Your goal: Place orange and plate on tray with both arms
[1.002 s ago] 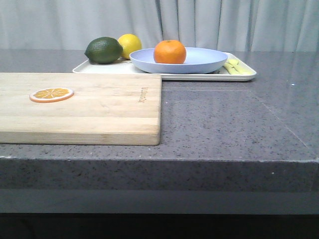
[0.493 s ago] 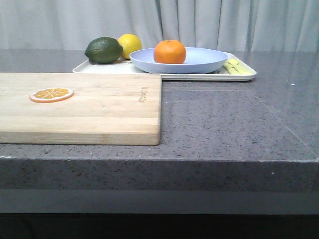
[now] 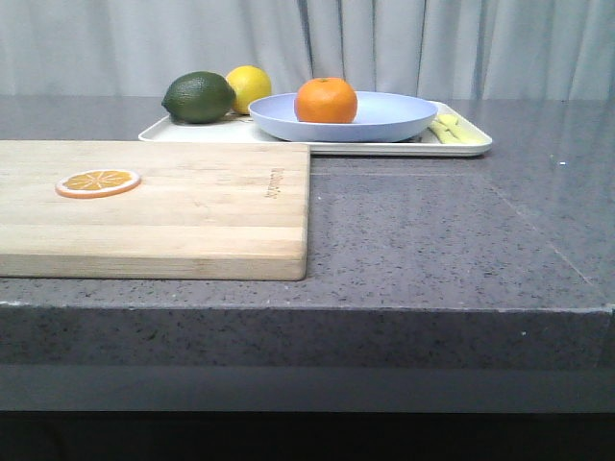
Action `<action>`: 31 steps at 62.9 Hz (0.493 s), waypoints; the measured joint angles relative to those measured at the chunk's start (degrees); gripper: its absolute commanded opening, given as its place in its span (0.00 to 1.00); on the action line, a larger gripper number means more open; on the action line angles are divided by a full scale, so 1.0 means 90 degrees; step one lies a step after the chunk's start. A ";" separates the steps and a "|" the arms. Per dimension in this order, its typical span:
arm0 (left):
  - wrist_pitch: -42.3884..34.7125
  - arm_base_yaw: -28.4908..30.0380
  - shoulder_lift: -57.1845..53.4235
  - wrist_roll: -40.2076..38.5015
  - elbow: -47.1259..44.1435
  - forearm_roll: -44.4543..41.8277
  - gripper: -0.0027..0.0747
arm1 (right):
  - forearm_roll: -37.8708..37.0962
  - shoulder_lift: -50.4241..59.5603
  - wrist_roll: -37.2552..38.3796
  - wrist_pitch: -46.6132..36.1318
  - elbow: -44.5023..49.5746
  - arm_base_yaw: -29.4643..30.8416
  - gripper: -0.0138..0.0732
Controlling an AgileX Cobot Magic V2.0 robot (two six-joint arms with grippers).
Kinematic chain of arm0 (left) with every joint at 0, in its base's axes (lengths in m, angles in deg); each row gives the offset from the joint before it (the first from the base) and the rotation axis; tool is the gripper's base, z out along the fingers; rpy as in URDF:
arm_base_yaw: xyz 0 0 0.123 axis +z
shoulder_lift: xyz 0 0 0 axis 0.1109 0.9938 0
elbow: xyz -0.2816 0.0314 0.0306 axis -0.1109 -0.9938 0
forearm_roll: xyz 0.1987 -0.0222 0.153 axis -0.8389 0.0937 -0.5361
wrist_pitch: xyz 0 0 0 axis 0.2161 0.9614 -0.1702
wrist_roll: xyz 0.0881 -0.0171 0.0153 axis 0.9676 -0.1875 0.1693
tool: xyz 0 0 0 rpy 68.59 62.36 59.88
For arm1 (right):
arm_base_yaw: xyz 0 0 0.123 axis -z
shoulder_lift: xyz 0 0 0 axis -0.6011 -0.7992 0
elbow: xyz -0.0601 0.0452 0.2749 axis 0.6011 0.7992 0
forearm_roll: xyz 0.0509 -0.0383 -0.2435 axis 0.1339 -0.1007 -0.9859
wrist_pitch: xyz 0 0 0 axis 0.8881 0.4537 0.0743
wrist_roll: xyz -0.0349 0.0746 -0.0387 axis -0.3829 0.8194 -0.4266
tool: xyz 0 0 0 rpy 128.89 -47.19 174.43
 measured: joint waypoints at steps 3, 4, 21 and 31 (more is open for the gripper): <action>0.0000 0.0000 0.0000 0.0000 0.0000 0.0000 0.01 | -0.0038 0.0079 0.0000 -0.0713 0.0399 0.0059 0.08; 0.0000 0.0000 0.0000 0.0000 0.0000 0.0000 0.01 | -0.0042 0.0132 0.0000 -0.1023 0.0574 0.0096 0.08; 0.0000 0.0000 0.0000 0.0000 0.0000 0.0000 0.01 | -0.0106 0.1470 0.0000 -0.3550 0.2324 0.0807 0.08; 0.0000 0.0000 0.0000 0.0000 0.0000 0.0000 0.01 | -0.0106 0.1937 0.0000 -0.3650 0.2985 0.1037 0.08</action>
